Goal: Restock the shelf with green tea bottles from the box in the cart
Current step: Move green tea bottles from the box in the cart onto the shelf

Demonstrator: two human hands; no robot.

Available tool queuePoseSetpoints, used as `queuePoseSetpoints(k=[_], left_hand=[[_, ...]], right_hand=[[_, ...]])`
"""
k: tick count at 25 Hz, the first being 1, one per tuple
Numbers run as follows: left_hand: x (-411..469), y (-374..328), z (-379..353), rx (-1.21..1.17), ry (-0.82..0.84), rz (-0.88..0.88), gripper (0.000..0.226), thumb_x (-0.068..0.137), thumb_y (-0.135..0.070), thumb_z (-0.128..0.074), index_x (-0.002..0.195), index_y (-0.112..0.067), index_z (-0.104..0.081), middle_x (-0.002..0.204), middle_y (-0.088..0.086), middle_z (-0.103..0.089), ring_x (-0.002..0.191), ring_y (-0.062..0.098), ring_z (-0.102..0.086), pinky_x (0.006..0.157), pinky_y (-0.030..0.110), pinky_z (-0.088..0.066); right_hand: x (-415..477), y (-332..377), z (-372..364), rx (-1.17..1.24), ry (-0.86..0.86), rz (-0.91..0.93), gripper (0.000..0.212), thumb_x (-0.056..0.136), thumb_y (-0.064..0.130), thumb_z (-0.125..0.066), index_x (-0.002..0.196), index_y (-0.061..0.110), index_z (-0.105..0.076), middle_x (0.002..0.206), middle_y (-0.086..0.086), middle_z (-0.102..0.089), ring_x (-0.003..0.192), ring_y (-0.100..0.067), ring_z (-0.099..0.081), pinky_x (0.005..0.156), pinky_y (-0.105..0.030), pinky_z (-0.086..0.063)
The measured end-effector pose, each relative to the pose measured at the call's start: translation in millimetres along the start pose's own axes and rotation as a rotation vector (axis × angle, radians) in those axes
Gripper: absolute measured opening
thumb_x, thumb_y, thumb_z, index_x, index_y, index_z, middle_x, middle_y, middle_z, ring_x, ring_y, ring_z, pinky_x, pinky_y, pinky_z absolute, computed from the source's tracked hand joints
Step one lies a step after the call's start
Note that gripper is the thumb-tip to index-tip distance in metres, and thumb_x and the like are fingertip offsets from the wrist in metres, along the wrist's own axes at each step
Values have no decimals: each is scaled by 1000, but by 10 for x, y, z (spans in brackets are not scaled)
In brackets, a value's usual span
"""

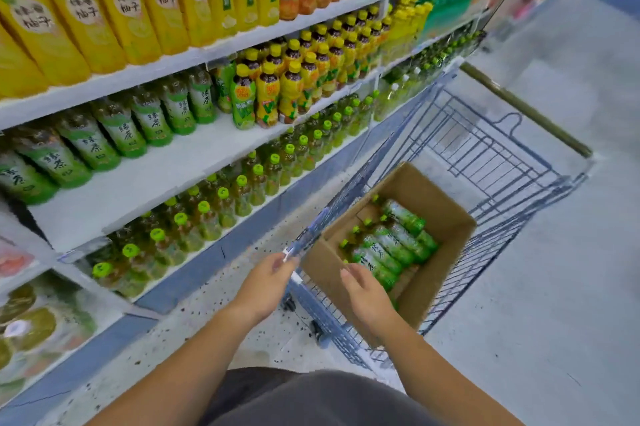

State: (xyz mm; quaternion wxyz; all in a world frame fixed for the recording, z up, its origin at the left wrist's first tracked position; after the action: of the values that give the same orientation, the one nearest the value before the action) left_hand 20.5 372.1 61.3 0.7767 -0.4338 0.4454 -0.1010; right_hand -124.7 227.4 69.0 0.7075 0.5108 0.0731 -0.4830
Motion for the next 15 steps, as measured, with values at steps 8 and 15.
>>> queuePoseSetpoints(k=[8,15], left_hand=[[-258,-465,-1299,-158,-86,1,46,102,-48,-44,138,-22,-52,128,-7,-52,114,12,-46,94,31,-34],[-281,-674,-2129,-247,-104,81,49,100,-55,-41,138,-24,-51,130,-5,-54,119,15,-49,95,34,-38]], right_hand=[[-130,-695,1360,36,-6,-16,55,102,48,-45,151,23,-39,148,3,-48,132,-17,-47,112,-38,-38],[197,-755,2128,-71,47,6,50,104,43,-43,149,20,-42,148,1,-48,133,-19,-46,104,-32,-37]])
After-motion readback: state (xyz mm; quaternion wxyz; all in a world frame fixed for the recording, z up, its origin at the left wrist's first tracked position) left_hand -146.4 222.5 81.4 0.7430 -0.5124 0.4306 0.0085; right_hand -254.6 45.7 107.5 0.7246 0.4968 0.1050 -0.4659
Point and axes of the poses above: each hand's wrist, its own x-axis towards the middle knuckle, its own z-axis out of the back of the hand, y = z × x, the point moved 2 cm from there along x, towards the middle knuckle
